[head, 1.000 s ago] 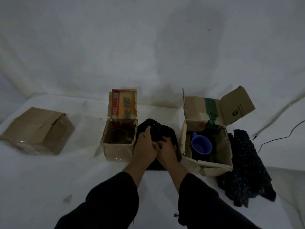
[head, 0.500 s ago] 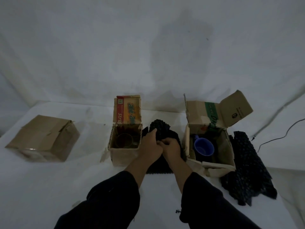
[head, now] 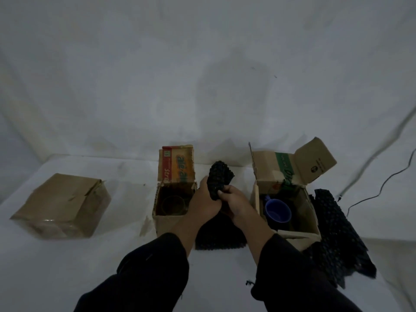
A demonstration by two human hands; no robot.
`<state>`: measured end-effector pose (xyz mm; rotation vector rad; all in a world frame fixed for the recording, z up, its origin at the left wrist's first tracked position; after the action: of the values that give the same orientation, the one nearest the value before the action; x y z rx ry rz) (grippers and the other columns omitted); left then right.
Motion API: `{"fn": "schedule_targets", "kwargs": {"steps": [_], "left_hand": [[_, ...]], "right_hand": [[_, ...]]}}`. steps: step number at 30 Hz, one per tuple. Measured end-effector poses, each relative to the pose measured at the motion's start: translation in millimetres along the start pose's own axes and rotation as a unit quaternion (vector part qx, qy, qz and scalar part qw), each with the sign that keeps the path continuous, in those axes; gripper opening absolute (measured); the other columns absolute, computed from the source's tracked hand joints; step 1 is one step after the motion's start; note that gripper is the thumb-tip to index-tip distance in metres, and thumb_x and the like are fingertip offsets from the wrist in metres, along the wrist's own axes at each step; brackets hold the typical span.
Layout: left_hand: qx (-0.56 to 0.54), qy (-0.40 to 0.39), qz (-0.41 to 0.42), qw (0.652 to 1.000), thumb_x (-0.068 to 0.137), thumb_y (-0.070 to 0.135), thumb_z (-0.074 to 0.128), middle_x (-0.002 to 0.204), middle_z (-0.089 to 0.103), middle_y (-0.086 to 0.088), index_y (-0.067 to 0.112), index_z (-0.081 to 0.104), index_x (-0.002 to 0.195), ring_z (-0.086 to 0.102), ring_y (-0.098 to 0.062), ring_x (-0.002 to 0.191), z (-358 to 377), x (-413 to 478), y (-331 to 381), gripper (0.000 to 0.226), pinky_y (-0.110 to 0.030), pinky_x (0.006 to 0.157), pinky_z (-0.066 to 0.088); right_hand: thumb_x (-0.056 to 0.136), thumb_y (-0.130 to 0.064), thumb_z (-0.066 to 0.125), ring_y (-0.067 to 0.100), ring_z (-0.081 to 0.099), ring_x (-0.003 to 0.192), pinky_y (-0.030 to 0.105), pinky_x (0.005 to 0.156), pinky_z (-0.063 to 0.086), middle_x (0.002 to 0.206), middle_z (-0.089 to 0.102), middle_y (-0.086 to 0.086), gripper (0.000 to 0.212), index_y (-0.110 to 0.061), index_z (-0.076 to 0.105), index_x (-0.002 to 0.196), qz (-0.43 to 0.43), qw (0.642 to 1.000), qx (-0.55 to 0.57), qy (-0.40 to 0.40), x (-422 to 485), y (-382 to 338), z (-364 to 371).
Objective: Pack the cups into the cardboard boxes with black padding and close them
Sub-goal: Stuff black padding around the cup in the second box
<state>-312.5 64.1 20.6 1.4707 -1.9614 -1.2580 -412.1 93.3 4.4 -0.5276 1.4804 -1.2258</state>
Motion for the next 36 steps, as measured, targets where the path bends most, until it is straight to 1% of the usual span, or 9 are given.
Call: {"fn": "schedule_targets", "kwargs": {"steps": [3,7,10,13,18,24,30,33,36], "left_hand": [[-0.018,-0.007,-0.019,1.000,0.086,0.016,0.057,0.140,0.042,-0.008,0.026,0.011,0.149,0.050,-0.029,0.121,-10.5,0.0,1.9,0.078,-0.033,0.089,0.045],[-0.006,0.010,-0.010,1.000,0.082,0.008,0.059,0.134,0.050,-0.010,0.024,0.018,0.148,0.053,-0.029,0.115,-24.9,2.2,-4.1,0.079,-0.033,0.085,0.047],[0.007,0.009,0.009,1.000,0.081,0.008,0.062,0.131,0.052,-0.008,0.022,0.026,0.145,0.053,-0.027,0.115,-39.9,4.4,-7.6,0.075,-0.033,0.086,0.048],[0.041,-0.007,0.045,0.998,0.081,0.005,0.061,0.127,0.054,-0.006,0.021,0.036,0.139,0.054,-0.025,0.115,-55.0,5.4,-11.9,0.066,-0.038,0.090,0.050],[0.076,-0.055,0.116,0.989,0.082,-0.002,0.055,0.119,0.058,-0.002,0.025,0.047,0.126,0.056,-0.018,0.105,-77.3,9.6,-19.3,0.052,-0.022,0.076,0.049],[0.050,-0.202,0.082,0.975,0.078,0.000,0.066,0.130,0.045,0.002,0.032,0.039,0.131,0.049,-0.018,0.116,-101.3,10.0,-17.7,0.067,-0.033,0.087,0.050],[-0.081,-0.259,-0.085,0.959,0.062,0.057,0.076,0.131,0.054,-0.007,0.021,0.045,0.137,0.055,-0.027,0.117,-117.4,10.4,-12.0,0.089,-0.043,0.105,0.042],[-0.125,-0.294,-0.113,0.941,0.085,0.028,0.068,0.104,0.069,-0.011,0.018,0.051,0.124,0.069,-0.027,0.084,-123.5,10.3,-11.6,0.044,-0.038,0.077,0.059],[-0.093,-0.271,-0.108,0.952,0.088,0.015,0.064,0.100,0.068,-0.011,0.020,0.050,0.117,0.070,-0.024,0.071,-132.7,12.8,-13.3,0.032,-0.038,0.066,0.061]], "right_hand": [[0.093,-0.006,0.053,0.030,0.062,0.100,0.041,0.087,0.052,0.110,0.064,0.015,0.011,-0.012,0.059,0.099,0.006,1.000,-0.009,-0.008,-4.0,-6.7,6.4],[0.089,-0.012,0.060,0.018,0.057,0.086,0.026,0.061,0.042,0.110,0.058,0.010,0.030,-0.013,0.050,0.117,0.006,0.999,-0.035,0.026,-8.5,-17.9,11.7],[0.082,-0.021,0.069,0.026,0.052,0.108,0.036,0.075,0.050,0.126,0.048,0.006,0.063,-0.030,0.033,0.133,0.012,0.999,-0.023,0.031,-2.5,-21.4,9.5],[0.080,-0.006,0.072,0.032,0.052,0.113,0.051,0.083,0.055,0.125,0.045,0.002,0.082,-0.044,0.026,0.136,-0.011,1.000,0.003,-0.005,0.0,-28.1,7.3],[0.079,0.011,0.066,0.031,0.058,0.104,0.057,0.084,0.054,0.114,0.051,0.001,0.065,-0.039,0.049,0.118,-0.046,0.994,-0.019,-0.098,-6.7,-42.9,6.2],[0.079,0.023,0.050,0.032,0.057,0.090,0.046,0.064,0.058,0.098,0.052,0.010,0.035,-0.012,0.055,0.083,-0.068,0.989,-0.058,-0.115,-8.7,-52.6,5.3],[0.084,0.025,0.034,0.025,0.056,0.082,0.033,0.058,0.057,0.085,0.053,0.012,0.038,-0.007,0.049,0.070,-0.113,0.984,-0.072,-0.115,-9.5,-66.2,19.4],[0.079,0.028,0.026,0.028,0.057,0.086,0.039,0.061,0.059,0.090,0.054,0.014,0.042,-0.007,0.048,0.070,-0.133,0.978,-0.091,-0.129,-10.1,-72.7,29.4],[0.081,0.025,0.028,0.034,0.061,0.090,0.048,0.064,0.060,0.096,0.054,0.016,0.039,-0.006,0.051,0.074,-0.100,0.978,-0.102,-0.154,-8.0,-78.1,37.0]]}}
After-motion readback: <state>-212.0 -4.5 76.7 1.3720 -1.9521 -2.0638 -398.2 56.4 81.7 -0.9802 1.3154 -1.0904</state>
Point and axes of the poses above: each hand's wrist, its own x-axis towards the middle knuckle, its own z-axis out of the palm, y = z × x, the point moved 1 cm from there along x, towards the middle knuckle
